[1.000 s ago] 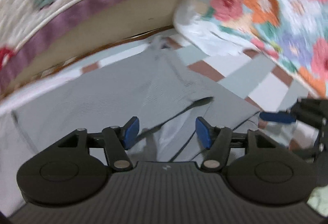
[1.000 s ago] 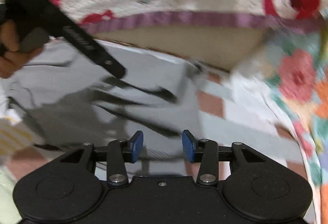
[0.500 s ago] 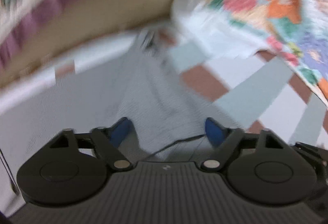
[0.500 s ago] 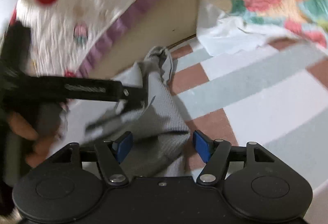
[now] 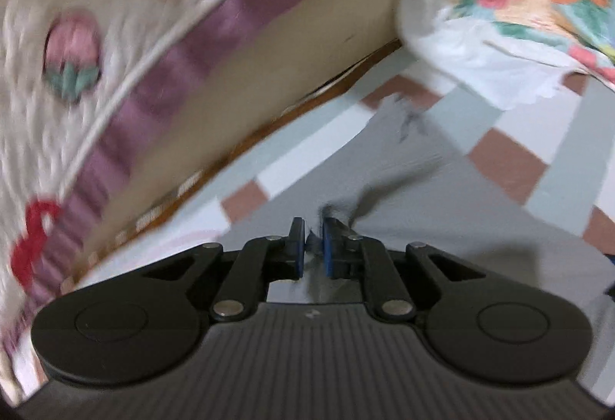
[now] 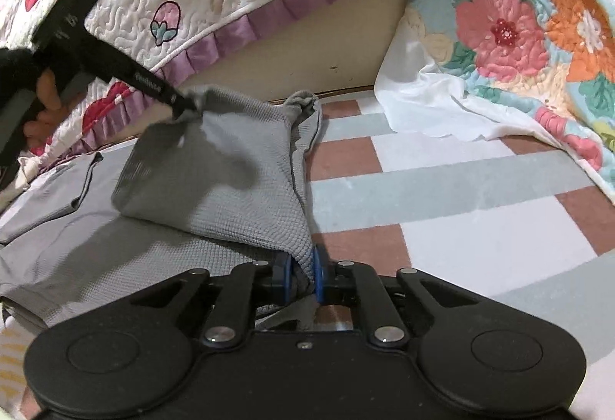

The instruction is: Fold clothes

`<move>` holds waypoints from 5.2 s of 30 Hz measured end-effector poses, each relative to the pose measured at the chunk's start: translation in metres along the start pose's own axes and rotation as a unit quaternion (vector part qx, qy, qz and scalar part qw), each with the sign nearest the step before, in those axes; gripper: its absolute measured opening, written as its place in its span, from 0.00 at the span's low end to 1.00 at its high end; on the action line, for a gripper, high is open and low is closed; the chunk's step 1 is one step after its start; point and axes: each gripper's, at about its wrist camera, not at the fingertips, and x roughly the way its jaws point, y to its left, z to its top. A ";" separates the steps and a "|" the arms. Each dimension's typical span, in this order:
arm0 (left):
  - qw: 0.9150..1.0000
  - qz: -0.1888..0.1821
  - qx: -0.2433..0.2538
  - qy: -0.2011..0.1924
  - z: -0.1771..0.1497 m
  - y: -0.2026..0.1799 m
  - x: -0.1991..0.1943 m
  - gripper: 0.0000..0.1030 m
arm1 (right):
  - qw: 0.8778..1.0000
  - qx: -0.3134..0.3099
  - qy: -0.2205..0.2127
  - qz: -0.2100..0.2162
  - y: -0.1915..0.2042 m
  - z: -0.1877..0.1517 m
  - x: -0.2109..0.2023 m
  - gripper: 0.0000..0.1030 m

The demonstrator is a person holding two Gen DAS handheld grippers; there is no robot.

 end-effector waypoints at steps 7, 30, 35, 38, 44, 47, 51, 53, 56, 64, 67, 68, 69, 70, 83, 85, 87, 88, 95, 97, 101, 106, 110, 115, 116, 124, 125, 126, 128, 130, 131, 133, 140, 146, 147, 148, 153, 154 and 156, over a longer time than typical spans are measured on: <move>0.990 -0.066 -0.124 0.007 -0.031 0.024 -0.003 0.43 | 1.000 0.000 -0.008 -0.010 -0.003 0.002 -0.003 0.11; 0.995 0.089 -0.027 0.024 -0.025 -0.016 0.034 0.57 | 0.999 0.033 0.009 0.028 -0.016 0.003 -0.001 0.19; 0.993 0.092 -0.070 0.025 -0.031 0.001 0.028 0.63 | 0.998 0.045 0.009 0.036 -0.020 0.002 -0.002 0.19; 0.992 0.082 -0.094 0.026 -0.037 0.009 0.014 0.63 | 0.997 0.057 0.009 0.047 -0.025 0.002 -0.001 0.21; 0.991 0.026 -0.119 0.048 -0.061 0.010 -0.018 0.64 | 0.985 0.144 0.023 0.097 -0.046 0.003 -0.009 0.33; 0.994 0.004 -0.085 0.068 -0.075 -0.004 -0.026 0.64 | 0.928 0.338 0.048 0.152 -0.075 -0.009 -0.023 0.51; 0.996 -0.023 -0.060 0.060 -0.091 -0.016 -0.041 0.64 | 0.881 0.436 0.077 0.167 -0.078 -0.029 -0.040 0.52; 0.996 -0.028 -0.069 0.050 -0.099 -0.016 -0.048 0.64 | 0.889 0.425 0.087 0.150 -0.065 -0.028 -0.042 0.55; 0.994 -0.036 -0.098 0.040 -0.108 -0.009 -0.055 0.64 | 0.890 0.426 0.091 0.131 -0.048 -0.027 -0.040 0.58; 0.984 -0.033 -0.172 0.025 -0.142 0.032 -0.074 0.64 | 0.860 0.507 0.023 0.056 -0.027 -0.014 -0.016 0.65; 0.980 -0.013 -0.197 -0.011 -0.152 0.049 -0.086 0.64 | 0.882 0.471 -0.021 0.004 -0.009 -0.006 -0.008 0.67; 0.980 -0.011 -0.199 -0.027 -0.153 0.054 -0.091 0.64 | 0.903 0.428 -0.032 -0.014 0.002 -0.003 -0.005 0.67; 0.979 -0.017 -0.201 -0.037 -0.154 0.058 -0.094 0.65 | 0.920 0.390 -0.036 -0.029 0.009 -0.001 0.000 0.67; 0.977 -0.028 -0.205 -0.041 -0.154 0.064 -0.095 0.65 | 0.932 0.359 -0.038 -0.040 0.014 0.002 0.003 0.67; 0.961 -0.018 -0.275 -0.016 -0.179 0.183 -0.098 0.65 | 0.975 0.214 -0.037 0.036 0.066 0.067 0.006 0.18; 0.942 -0.024 -0.335 -0.014 -0.194 0.215 -0.107 0.65 | 0.983 0.164 -0.042 0.074 0.097 0.094 0.008 0.18; 0.907 -0.040 -0.419 -0.010 -0.218 0.245 -0.122 0.64 | 0.987 0.107 -0.041 0.114 0.132 0.121 0.011 0.18; 0.889 -0.048 -0.455 -0.010 -0.231 0.253 -0.129 0.64 | 0.987 0.075 -0.034 0.138 0.152 0.132 0.016 0.18; 0.832 -0.039 -0.551 -0.042 -0.316 0.255 -0.167 0.65 | 0.953 -0.144 0.026 0.264 0.312 0.131 0.057 0.18; 0.785 -0.067 -0.613 -0.057 -0.350 0.253 -0.158 0.65 | 0.940 -0.189 0.066 0.278 0.352 0.100 0.076 0.18; 0.751 -0.090 -0.650 -0.078 -0.367 0.247 -0.137 0.64 | 0.924 -0.226 0.162 0.262 0.388 0.036 0.126 0.18; 0.777 -0.100 -0.612 -0.105 -0.350 0.250 -0.128 0.65 | 0.930 -0.222 0.140 0.258 0.379 0.024 0.122 0.17; 0.807 -0.103 -0.572 -0.100 -0.333 0.240 -0.126 0.64 | 0.940 -0.172 0.135 0.262 0.357 0.031 0.116 0.17; 0.808 -0.162 -0.555 -0.115 -0.321 0.234 -0.125 0.64 | 0.938 -0.161 0.117 0.284 0.356 0.032 0.116 0.18; 0.810 -0.165 -0.553 -0.110 -0.320 0.234 -0.124 0.65 | 0.935 -0.170 0.112 0.291 0.360 0.031 0.115 0.18; 0.820 -0.156 -0.547 -0.065 -0.328 0.230 -0.108 0.65 | 0.912 -0.279 0.165 0.250 0.399 0.011 0.103 0.32; 0.823 -0.155 -0.543 -0.066 -0.328 0.230 -0.108 0.65 | 0.908 -0.267 0.175 0.272 0.395 0.014 0.091 0.33; 0.827 -0.152 -0.537 -0.068 -0.327 0.229 -0.109 0.65 | 0.906 -0.250 0.177 0.294 0.386 0.018 0.080 0.33; 0.843 -0.135 -0.516 -0.071 -0.321 0.226 -0.110 0.65 | 0.914 -0.204 0.163 0.312 0.360 0.026 0.055 0.38; 0.865 -0.105 -0.485 -0.075 -0.313 0.219 -0.109 0.63 | 0.938 -0.173 0.141 0.266 0.329 0.030 0.039 0.42; 0.875 -0.088 -0.470 -0.078 -0.308 0.215 -0.107 0.63 | 0.947 -0.167 0.131 0.240 0.315 0.030 0.033 0.42; 0.885 -0.068 -0.454 -0.083 -0.301 0.210 -0.103 0.62 | 0.959 -0.161 0.126 0.194 0.290 0.027 0.029 0.42; 0.919 -0.023 -0.383 -0.097 -0.274 0.204 -0.131 0.08 | 0.962 -0.185 0.118 0.161 0.273 0.010 0.021 0.43; 0.907 -0.032 -0.415 -0.055 -0.295 0.213 -0.108 0.08 | 0.952 -0.213 0.128 0.179 0.292 0.005 0.022 0.44; 0.907 -0.032 -0.416 -0.055 -0.296 0.212 -0.107 0.08 | 0.951 -0.215 0.128 0.180 0.295 0.006 0.023 0.44; 0.908 -0.034 -0.413 -0.058 -0.295 0.212 -0.109 0.08 | 0.951 -0.215 0.127 0.183 0.298 0.007 0.024 0.43; 0.899 -0.051 -0.428 -0.074 -0.298 0.221 -0.112 0.09 | 0.953 -0.186 0.117 0.210 0.303 0.019 0.040 0.48; 0.894 -0.054 -0.437 -0.080 -0.300 0.223 -0.113 0.09 | 0.954 -0.178 0.118 0.213 0.302 0.019 0.046 0.48; 0.895 -0.052 -0.435 -0.083 -0.301 0.225 -0.114 0.09 | 0.951 -0.159 0.140 0.224 0.302 0.015 0.064 0.47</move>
